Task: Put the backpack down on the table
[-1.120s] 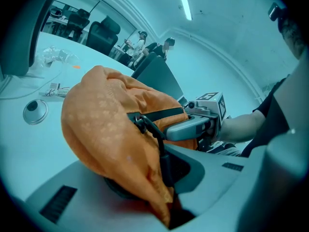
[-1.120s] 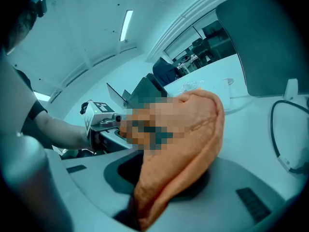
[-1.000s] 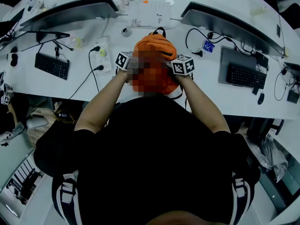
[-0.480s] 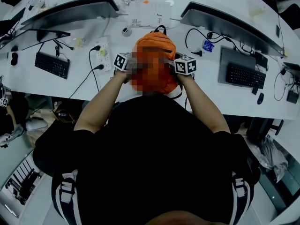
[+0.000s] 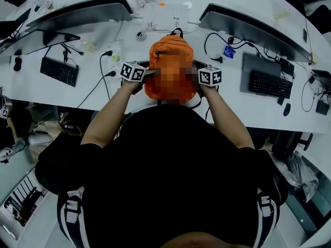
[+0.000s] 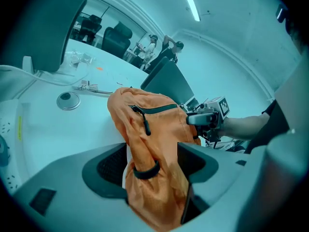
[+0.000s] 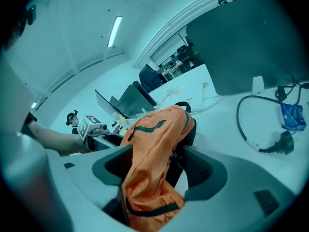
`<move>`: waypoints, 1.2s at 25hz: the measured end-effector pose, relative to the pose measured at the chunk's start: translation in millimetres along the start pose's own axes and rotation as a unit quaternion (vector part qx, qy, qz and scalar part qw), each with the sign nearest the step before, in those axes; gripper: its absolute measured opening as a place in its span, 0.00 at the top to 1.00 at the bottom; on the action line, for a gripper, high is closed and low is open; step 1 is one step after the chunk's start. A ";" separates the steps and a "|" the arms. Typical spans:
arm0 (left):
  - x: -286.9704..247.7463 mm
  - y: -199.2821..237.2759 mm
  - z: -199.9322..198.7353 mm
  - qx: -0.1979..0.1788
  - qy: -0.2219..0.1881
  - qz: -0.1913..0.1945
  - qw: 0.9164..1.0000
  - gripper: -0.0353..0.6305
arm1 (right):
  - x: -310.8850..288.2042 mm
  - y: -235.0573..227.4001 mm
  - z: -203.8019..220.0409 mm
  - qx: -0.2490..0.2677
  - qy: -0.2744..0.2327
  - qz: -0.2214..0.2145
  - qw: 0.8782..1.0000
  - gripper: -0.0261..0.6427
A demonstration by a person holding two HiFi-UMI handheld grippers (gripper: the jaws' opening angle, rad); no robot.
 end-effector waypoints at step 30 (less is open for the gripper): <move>67.4 -51.0 17.3 -0.029 -0.120 0.005 0.992 0.49 | 55.9 59.3 12.1 0.057 -0.042 -0.001 0.997 0.67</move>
Point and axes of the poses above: the fingertips, and each gripper's own axes: x backward along the fingers, y to its left, z out of its underside, the point moved 10 cm from there along x, backward along the fingers, and after that the axes turned 5 degrees about -z, right-handed, at the moved point
